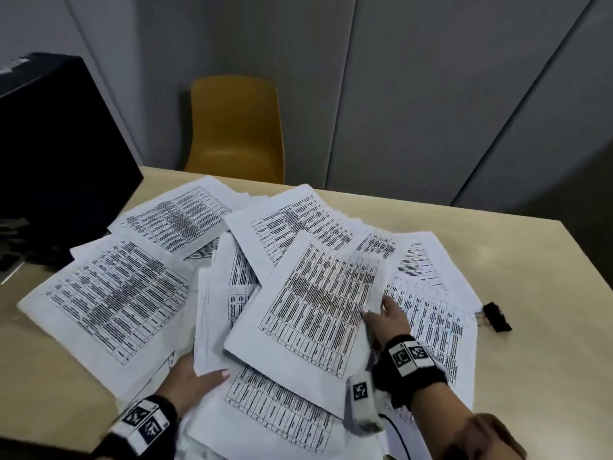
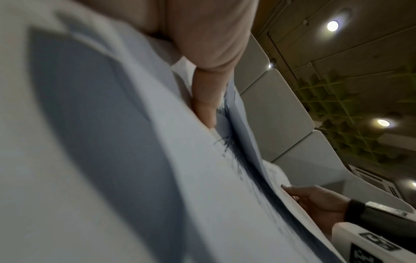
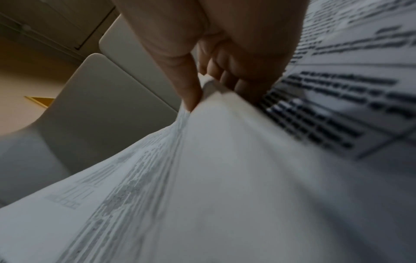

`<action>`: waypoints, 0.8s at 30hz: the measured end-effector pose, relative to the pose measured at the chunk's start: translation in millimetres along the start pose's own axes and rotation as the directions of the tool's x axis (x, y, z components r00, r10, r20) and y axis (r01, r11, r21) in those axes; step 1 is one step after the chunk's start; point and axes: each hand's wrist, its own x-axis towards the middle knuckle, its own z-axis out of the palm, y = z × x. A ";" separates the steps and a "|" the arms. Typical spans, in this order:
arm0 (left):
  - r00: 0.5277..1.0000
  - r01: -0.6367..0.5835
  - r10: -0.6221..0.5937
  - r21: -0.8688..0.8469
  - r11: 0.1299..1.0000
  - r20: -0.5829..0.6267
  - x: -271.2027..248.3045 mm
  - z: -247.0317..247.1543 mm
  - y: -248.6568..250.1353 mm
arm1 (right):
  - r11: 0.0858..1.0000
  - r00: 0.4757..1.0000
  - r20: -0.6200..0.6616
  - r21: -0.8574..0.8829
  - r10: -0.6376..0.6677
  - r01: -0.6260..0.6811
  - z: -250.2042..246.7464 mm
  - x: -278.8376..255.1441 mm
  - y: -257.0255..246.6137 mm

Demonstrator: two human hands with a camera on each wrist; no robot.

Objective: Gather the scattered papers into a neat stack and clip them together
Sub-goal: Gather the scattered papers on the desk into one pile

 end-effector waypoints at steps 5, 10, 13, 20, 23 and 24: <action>0.997 0.025 -0.031 -0.084 0.996 -0.071 6.0 -1.0 -2.5 | 0.995 0.998 0.063 -0.097 0.001 0.006 -12.7 -2.2 -2.5; 0.996 0.000 -0.005 -0.057 0.998 -0.092 7.9 0.7 -2.5 | 0.943 0.980 -0.011 -0.273 -0.200 0.189 -23.2 1.5 -2.4; 0.995 -0.025 0.018 -0.076 0.997 -0.095 5.1 4.0 1.5 | 0.950 0.977 -0.016 -0.240 -0.211 0.201 -18.6 -0.4 -4.6; 0.996 -0.008 0.001 -0.076 0.997 -0.095 4.6 4.2 12.3 | 0.942 0.978 0.150 -0.282 -0.143 0.182 -41.0 -14.7 13.5; 0.995 -0.028 0.018 -0.107 0.994 -0.095 5.4 3.7 12.3 | 0.953 0.985 0.152 -0.276 -0.085 0.125 -49.5 -17.4 17.8; 0.996 -0.037 0.027 -0.114 0.993 -0.083 4.6 4.3 10.9 | 0.959 0.985 0.157 -0.261 -0.071 0.111 -49.5 -19.4 17.7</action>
